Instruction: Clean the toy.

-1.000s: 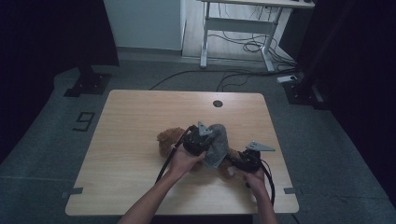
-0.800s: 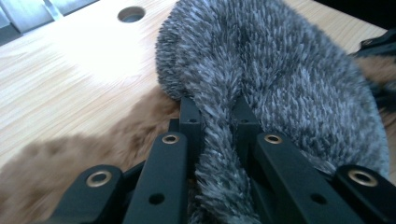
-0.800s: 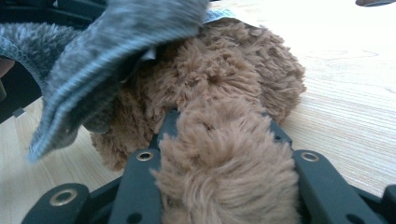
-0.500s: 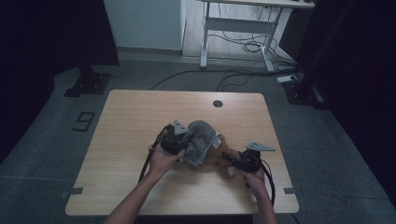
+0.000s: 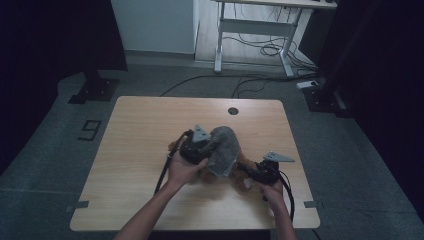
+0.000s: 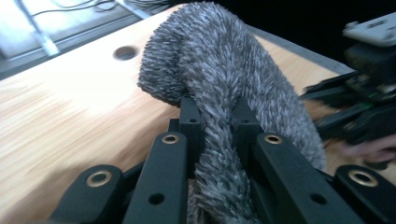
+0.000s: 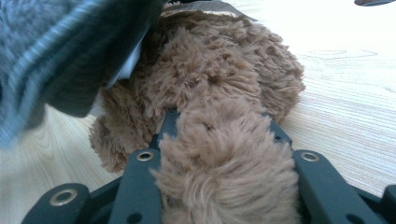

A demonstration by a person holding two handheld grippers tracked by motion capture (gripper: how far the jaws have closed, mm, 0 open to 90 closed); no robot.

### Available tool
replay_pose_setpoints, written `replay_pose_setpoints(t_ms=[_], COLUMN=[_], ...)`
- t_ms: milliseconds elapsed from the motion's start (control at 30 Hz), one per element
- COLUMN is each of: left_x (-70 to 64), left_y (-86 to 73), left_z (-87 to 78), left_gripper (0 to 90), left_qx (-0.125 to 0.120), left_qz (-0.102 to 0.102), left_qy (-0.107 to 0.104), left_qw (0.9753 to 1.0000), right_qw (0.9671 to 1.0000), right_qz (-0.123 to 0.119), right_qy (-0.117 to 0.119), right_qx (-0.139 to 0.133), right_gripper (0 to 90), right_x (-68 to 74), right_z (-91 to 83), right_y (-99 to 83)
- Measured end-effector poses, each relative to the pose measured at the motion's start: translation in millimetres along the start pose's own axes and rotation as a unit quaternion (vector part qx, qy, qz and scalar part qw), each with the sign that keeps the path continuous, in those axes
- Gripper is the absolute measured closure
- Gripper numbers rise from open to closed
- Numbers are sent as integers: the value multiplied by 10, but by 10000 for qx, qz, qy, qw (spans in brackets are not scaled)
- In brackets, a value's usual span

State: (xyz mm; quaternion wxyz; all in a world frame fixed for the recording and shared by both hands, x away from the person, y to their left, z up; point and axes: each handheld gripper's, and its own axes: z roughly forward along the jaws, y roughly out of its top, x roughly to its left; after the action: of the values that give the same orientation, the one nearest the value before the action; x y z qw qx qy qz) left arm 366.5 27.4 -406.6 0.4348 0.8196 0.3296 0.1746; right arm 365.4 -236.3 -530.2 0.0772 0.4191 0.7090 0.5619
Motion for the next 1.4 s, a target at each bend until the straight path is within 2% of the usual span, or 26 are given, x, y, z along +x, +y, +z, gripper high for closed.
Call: replay_pose_setpoints(t_ms=[100, 167, 233, 300, 367, 533, 633, 733, 800, 900, 967, 1133, 1300, 1400], left_x=[-168, -239, -236, -157, -53, 221, 419, 559, 662, 833, 896, 949, 1027, 1094], left_y=[105, 99, 29, -64, -128, -277, -375, -452, -529, -684, -746, -792, -836, -898], left_z=[264, 434, 554, 563, 493, 229, 51, -135, -213, -277, -307, -351, -404, -440], left_gripper=[788, 788, 788, 788, 788, 788, 787, 787, 787, 787, 787, 787, 787, 787], left_qx=[242, 457, 614, 512, 400, 378, 225, 61, 90, 56, 8, -29, 6, 9], left_qz=[69, 241, 266, 100, -105, -142, -411, -507, -582, -908, -1042, -1111, -1135, -1222], left_qy=[-98, 28, 79, -8, -75, 303, 332, 554, 667, 588, 530, 561, 685, 774], left_qw=[9996, 9987, 9977, 9986, 9991, 9987, 9984, 9972, 9960, 9941, 9931, 9922, 9912, 9895], right_qw=[10000, 10000, 10000, 10000, 10000, 10000, 10000, 10000, 10000, 10000, 10000, 10000, 10000, 10000], right_qz=[-1, 0, -22, -17, -34, -17, -46, -34, 6, 15, -16, -26, -25, -34], right_qy=[11, 9, 8, 5, 25, 33, 51, 45, 45, 60, 57, 47, 55, 56], right_qx=[19, 19, 40, 30, 35, 35, 37, 30, 27, 26, 24, 27, 22, 24], right_gripper=[621, 621, 621, 621, 621, 621, 621, 621, 621, 621, 621, 621, 621, 621], right_x=[-4, -5, -7, -11, -15, -18, -13, -14, -24, -29, -21, -12, -12, -11], right_z=[-3, -5, -10, -9, -9, -11, -10, -11, -14, -14, -10, -14, -14, -15], right_y=[1, 2, 3, 1, 2, 3, 2, 0, -3, -4, -3, -4, -4, -3])
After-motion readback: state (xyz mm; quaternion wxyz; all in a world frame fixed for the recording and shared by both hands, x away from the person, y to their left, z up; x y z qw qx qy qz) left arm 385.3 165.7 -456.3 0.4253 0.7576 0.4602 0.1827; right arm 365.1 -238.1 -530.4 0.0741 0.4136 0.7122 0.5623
